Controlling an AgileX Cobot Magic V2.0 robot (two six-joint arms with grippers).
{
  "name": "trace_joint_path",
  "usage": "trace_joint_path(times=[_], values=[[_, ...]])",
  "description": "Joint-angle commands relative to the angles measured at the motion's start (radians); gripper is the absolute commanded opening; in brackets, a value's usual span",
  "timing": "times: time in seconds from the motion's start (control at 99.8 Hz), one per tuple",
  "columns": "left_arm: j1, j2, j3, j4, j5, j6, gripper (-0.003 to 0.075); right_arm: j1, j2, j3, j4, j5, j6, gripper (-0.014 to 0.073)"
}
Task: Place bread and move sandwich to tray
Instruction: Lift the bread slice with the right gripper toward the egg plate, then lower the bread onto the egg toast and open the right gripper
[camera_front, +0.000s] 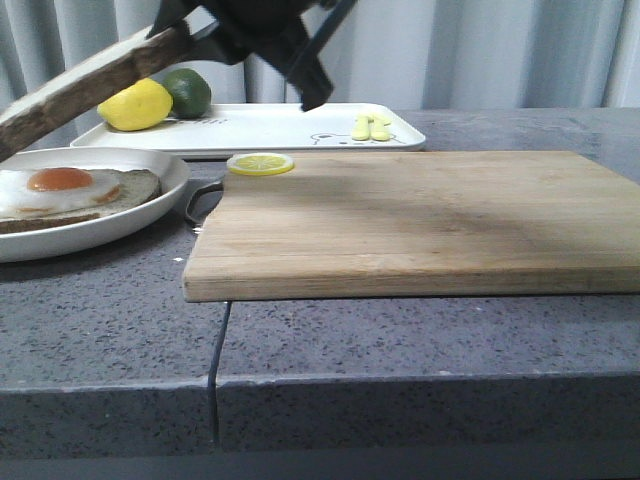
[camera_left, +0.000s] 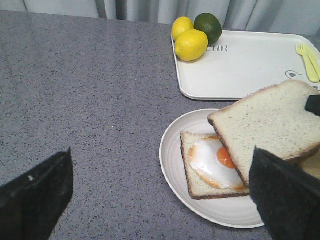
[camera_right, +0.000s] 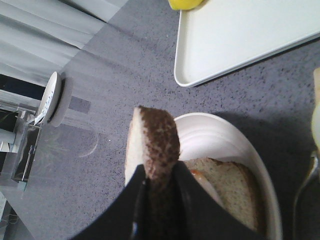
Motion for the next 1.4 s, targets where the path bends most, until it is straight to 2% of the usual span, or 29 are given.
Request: trace_joint_path(times=[0.0,0.541,0.681,0.881,0.992,1.152,1.392], values=[[-0.003,0.011,-0.032,-0.009,-0.065,-0.011,0.0662,0.014,-0.018,-0.064,0.062,0.017,0.016,-0.0107],[-0.003,0.011,-0.032,-0.009,-0.065,-0.011,0.0662,0.03,0.051,-0.073,0.062,0.018,0.034,-0.0094],[-0.003,0.011,-0.032,-0.009,-0.065,-0.011,0.0662,0.03,0.057,-0.058,0.061,0.017,0.032,0.0018],[-0.003,0.011,-0.032,-0.009,-0.065,-0.011,0.0662,0.03,0.057,-0.023,0.061,0.011,0.019,0.0292],[-0.003,0.011,-0.032,-0.009,-0.065,-0.011,0.0662,0.03,0.057,-0.016,0.061,0.01,0.018,0.0384],[-0.003,0.011,-0.032,-0.009,-0.065,-0.011,0.0662,0.03,0.057,-0.015,0.061,-0.003,0.006,0.0451],[-0.003,0.011,-0.032,-0.009,-0.065,-0.011,0.0662,0.029,0.048,-0.015,0.061,-0.013,-0.007,0.0464]])
